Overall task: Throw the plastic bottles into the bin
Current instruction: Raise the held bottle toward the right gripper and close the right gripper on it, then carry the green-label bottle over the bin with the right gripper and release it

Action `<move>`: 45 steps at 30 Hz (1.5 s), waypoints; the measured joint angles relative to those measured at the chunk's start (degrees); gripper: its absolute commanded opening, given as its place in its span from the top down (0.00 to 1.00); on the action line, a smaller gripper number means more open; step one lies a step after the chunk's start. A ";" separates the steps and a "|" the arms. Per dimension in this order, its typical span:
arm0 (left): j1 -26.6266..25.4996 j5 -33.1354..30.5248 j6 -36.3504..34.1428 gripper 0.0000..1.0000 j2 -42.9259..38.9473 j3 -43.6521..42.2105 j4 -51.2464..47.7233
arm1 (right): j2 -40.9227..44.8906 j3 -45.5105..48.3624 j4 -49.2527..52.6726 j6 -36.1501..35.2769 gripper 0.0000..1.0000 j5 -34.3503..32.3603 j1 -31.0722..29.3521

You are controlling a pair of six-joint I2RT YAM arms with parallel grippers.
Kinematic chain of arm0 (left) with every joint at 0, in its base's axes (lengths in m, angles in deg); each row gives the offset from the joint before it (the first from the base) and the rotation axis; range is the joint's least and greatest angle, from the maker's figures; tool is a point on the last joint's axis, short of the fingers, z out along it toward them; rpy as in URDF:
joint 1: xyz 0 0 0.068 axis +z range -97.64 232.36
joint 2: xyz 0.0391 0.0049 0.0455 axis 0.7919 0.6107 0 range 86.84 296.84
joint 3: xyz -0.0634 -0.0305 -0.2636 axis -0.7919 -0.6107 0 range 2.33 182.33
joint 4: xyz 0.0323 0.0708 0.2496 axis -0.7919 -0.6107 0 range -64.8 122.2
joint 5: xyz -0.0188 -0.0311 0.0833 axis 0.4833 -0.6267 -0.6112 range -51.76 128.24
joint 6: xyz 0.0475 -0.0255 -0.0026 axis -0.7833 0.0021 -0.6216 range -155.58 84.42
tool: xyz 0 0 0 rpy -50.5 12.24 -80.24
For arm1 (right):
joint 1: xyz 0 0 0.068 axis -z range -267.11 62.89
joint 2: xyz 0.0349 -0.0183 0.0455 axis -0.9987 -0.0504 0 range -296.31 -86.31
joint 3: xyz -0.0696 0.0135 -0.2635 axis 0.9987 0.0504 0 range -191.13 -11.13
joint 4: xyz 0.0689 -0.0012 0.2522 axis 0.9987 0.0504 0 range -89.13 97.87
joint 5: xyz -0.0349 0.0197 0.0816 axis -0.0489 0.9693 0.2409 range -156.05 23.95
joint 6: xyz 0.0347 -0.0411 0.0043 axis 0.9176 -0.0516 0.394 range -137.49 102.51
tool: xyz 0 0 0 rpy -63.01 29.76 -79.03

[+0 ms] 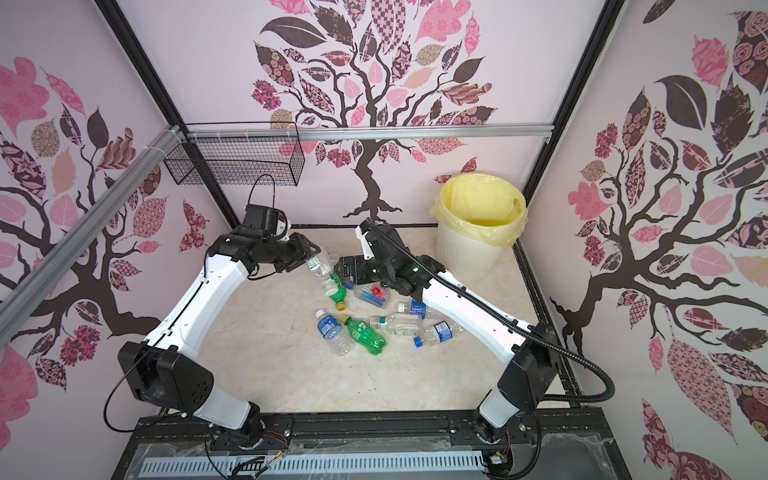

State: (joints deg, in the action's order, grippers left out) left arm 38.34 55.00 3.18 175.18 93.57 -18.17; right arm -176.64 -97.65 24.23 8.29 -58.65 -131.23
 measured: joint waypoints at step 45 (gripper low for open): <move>-7.50 -0.85 7.85 0.03 4.74 23.54 -6.14 | 5.75 7.65 -2.23 3.98 0.66 2.60 0.74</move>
State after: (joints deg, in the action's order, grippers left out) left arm 30.84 54.15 11.03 179.92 117.11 -24.31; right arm -170.89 -90.00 22.00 12.27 -56.05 -130.48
